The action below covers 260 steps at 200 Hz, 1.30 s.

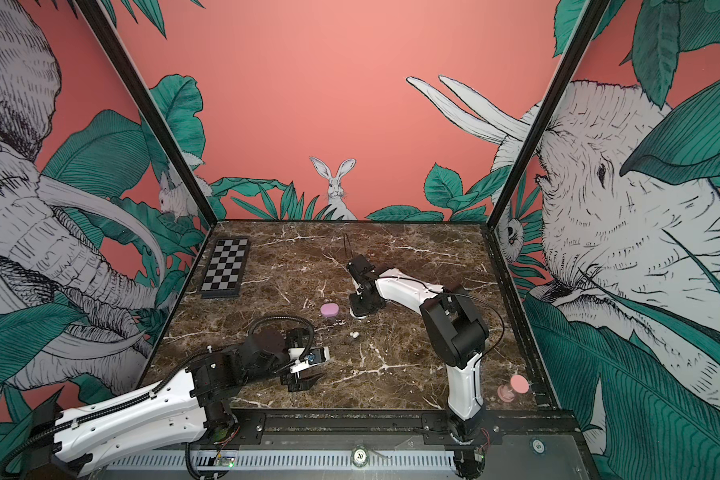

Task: Insert the wireless bluetooth earbuds into the charging case
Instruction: 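Position the held earbud above the case slot with the right gripper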

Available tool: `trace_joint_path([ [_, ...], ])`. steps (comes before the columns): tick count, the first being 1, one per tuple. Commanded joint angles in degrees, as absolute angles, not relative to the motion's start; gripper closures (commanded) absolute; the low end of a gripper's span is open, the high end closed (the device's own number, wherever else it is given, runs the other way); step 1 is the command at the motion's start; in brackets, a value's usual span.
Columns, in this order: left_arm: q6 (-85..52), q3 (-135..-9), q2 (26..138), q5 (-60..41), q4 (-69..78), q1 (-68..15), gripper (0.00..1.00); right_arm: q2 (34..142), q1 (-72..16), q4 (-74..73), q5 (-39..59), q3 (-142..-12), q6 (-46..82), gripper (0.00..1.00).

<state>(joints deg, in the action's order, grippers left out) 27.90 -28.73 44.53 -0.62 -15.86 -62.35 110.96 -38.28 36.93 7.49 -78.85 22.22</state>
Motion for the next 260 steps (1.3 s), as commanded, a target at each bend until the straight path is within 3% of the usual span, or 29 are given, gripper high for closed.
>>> trace_joint_path([
  [1,28.7,-27.8,43.6,-1.2,-14.5,-62.6,0.01,111.9,-38.7,37.4,6.9,-80.2,21.8,0.88],
  [137,28.8,-27.7,43.6,-1.3,-14.6,-62.6,0.01,111.8,-38.8,38.1,6.3,-80.8,21.8,0.76],
  [260,29.0,-27.6,43.5,-1.3,-14.5,-62.6,0.01,111.5,-38.8,39.3,5.0,-81.6,21.0,0.73],
])
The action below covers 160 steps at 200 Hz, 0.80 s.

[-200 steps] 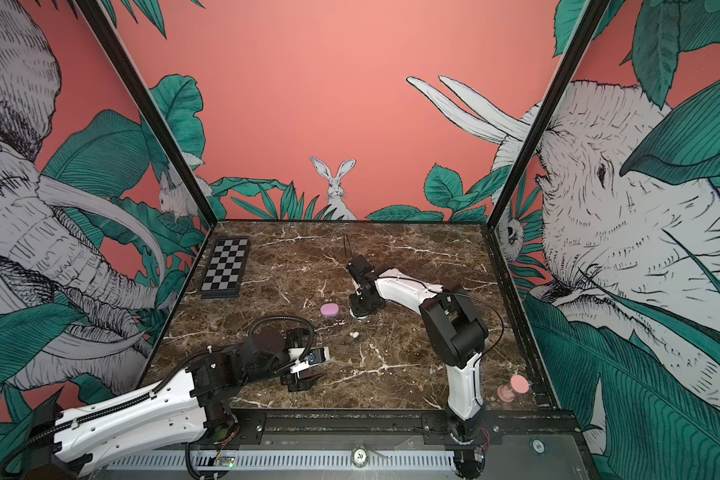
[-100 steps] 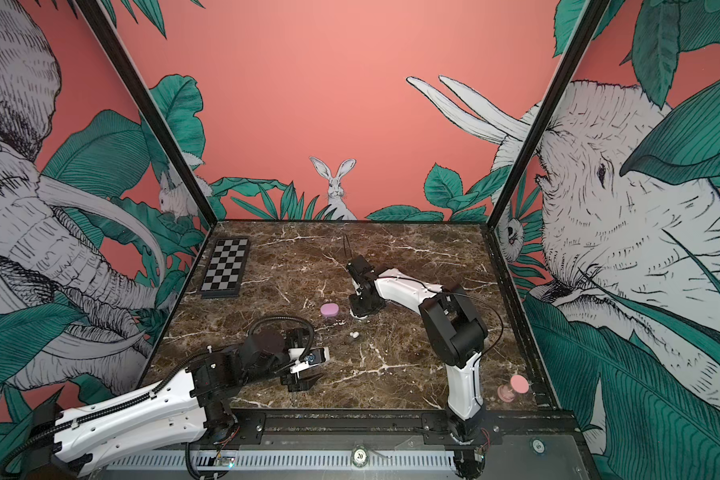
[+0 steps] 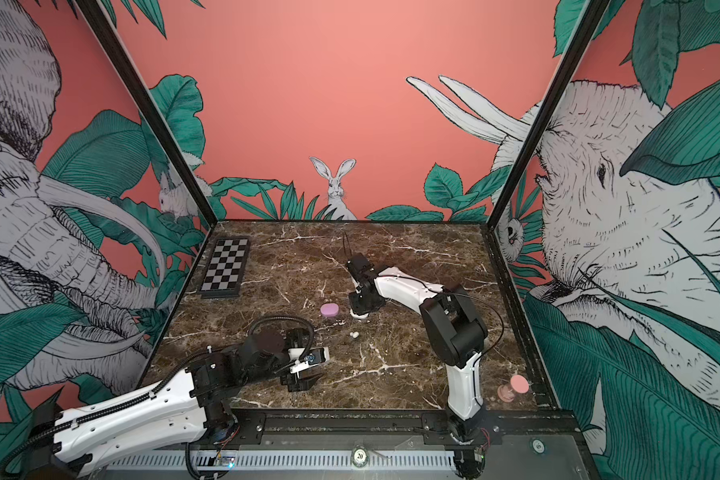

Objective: Insert the wireless bluetooth earbuds into the charging case

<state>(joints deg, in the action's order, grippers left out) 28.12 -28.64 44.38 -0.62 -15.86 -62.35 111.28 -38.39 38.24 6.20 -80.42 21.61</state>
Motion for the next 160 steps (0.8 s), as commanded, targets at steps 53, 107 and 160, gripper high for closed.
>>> trace_joint_path([
  [53,29.0,-27.5,43.5,-1.3,-14.6,-62.6,0.01,112.0,-38.8,39.9,4.1,-82.3,20.3,0.73],
  [107,29.0,-27.5,43.5,-1.3,-14.6,-62.7,0.01,112.7,-38.8,40.6,3.1,-83.3,19.6,0.72],
  [160,29.2,-27.4,43.2,-1.2,-14.7,-62.6,0.01,110.5,-38.8,40.2,3.7,-81.6,20.3,0.70],
])
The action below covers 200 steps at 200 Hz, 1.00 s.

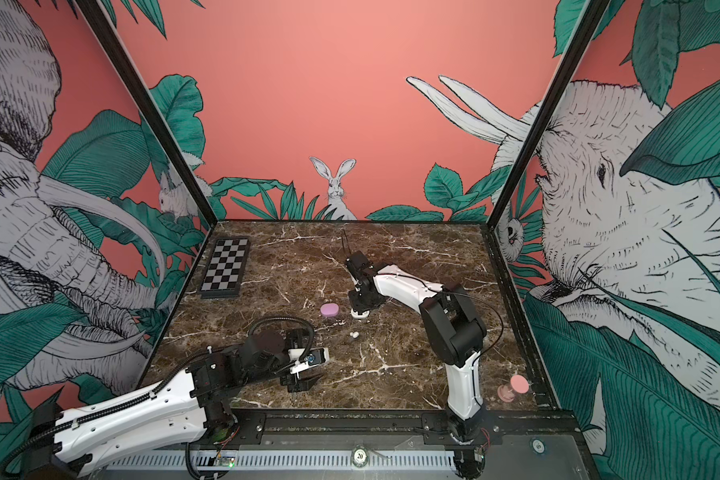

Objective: Insert the wireless bluetooth earbuds into the charging case

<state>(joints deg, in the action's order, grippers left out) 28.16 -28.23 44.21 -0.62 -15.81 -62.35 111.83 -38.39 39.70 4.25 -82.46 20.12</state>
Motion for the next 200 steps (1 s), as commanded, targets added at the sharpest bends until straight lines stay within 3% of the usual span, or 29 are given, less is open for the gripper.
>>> trace_joint_path([
  [1,29.2,-27.4,43.3,-1.2,-14.7,-62.6,0.01,110.5,-38.8,40.2,3.7,-81.6,20.3,0.70],
  [49,29.2,-27.4,43.3,-1.5,-14.6,-62.6,0.01,102.9,-39.7,36.6,5.1,-75.6,23.6,0.62],
  [117,23.0,-27.2,41.9,-1.5,-12.2,-62.6,0.01,90.4,-42.0,27.6,11.6,-63.2,31.3,0.25],
  [159,18.5,-29.6,42.9,-2.0,-13.3,-62.6,0.01,86.1,-45.0,26.3,8.3,-58.8,37.8,0.05],
  [200,15.0,-31.8,42.9,1.9,-13.1,-62.5,0.01,83.5,-46.4,24.0,6.0,-55.1,43.7,0.02],
])
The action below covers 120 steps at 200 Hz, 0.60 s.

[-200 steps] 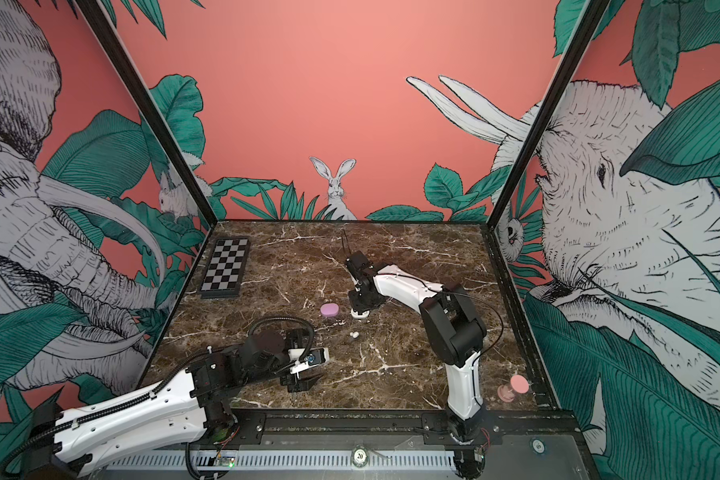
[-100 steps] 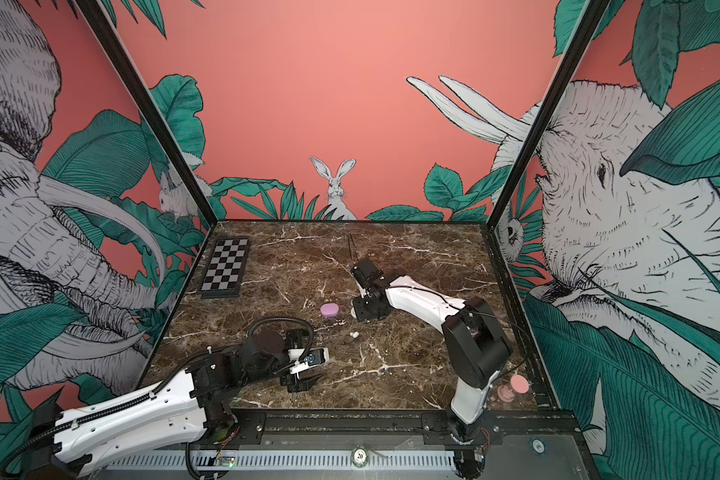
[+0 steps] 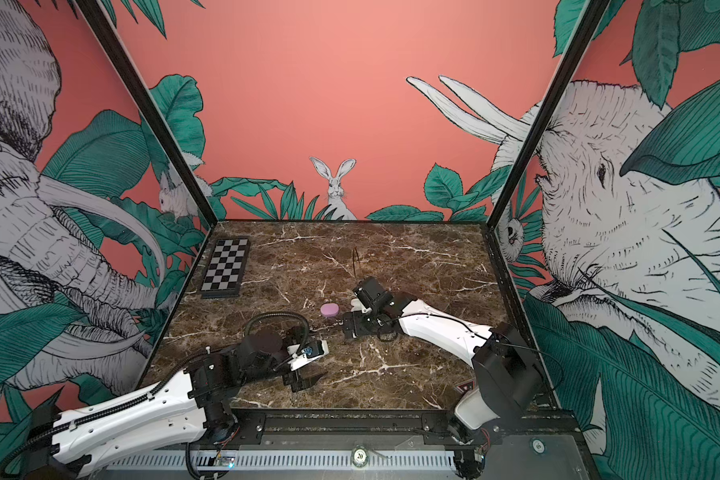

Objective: Insert the wireless bluetooth earbuds into the charging case

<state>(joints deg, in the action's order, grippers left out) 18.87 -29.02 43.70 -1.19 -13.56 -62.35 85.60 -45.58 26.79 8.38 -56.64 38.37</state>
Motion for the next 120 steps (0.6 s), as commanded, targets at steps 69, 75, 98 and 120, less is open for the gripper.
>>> trace_joint_path([
  [69,3.2,-40.9,45.3,13.1,-21.2,-62.6,0.01,81.7,-49.6,26.4,-0.4,-54.8,48.0,0.02],
  [75,2.7,-41.0,45.7,13.3,-21.0,-62.6,0.01,81.8,-49.6,26.2,-0.2,-54.8,48.2,0.02],
  [98,3.2,-41.9,48.0,12.0,-22.8,-62.6,0.01,81.8,-49.6,26.5,0.0,-54.7,48.5,0.02],
  [120,3.6,-43.9,50.6,11.6,-24.9,-62.6,0.01,81.1,-49.6,25.5,-0.1,-54.1,48.2,0.02],
])
